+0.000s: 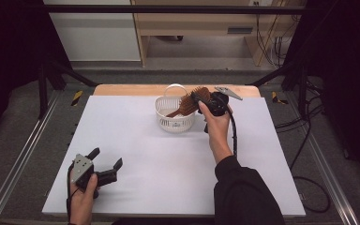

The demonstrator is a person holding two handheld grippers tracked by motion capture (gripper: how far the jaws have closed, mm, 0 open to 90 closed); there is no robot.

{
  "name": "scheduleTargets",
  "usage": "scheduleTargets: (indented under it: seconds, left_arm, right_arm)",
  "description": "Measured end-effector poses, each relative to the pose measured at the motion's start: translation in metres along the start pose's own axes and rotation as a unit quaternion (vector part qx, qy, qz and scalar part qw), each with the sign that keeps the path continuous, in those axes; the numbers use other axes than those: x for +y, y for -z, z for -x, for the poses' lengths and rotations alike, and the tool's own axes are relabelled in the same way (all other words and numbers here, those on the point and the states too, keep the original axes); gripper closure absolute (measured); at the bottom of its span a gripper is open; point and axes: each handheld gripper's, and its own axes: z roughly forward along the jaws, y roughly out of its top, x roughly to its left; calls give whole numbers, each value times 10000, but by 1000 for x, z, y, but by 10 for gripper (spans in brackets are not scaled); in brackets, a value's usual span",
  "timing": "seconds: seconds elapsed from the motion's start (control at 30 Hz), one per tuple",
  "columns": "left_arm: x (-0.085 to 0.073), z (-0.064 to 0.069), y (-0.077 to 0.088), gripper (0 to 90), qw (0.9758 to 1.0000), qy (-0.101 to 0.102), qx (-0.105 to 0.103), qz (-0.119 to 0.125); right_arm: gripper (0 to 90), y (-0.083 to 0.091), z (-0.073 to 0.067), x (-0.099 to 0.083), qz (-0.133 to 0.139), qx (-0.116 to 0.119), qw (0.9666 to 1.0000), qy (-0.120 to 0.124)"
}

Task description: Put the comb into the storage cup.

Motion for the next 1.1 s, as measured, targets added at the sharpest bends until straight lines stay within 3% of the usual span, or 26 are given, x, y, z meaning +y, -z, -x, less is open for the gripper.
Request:
scheduleTargets:
  seconds: [0.83,1.1]
  left_arm:
    - [0,0,0,24,10000,6,5,0]
    - [0,0,0,25,10000,6,8,0]
  right_arm:
    - [145,11,-2,10,278,-61,9995,111]
    - [122,19,-3,14,388,-26,9989,244]
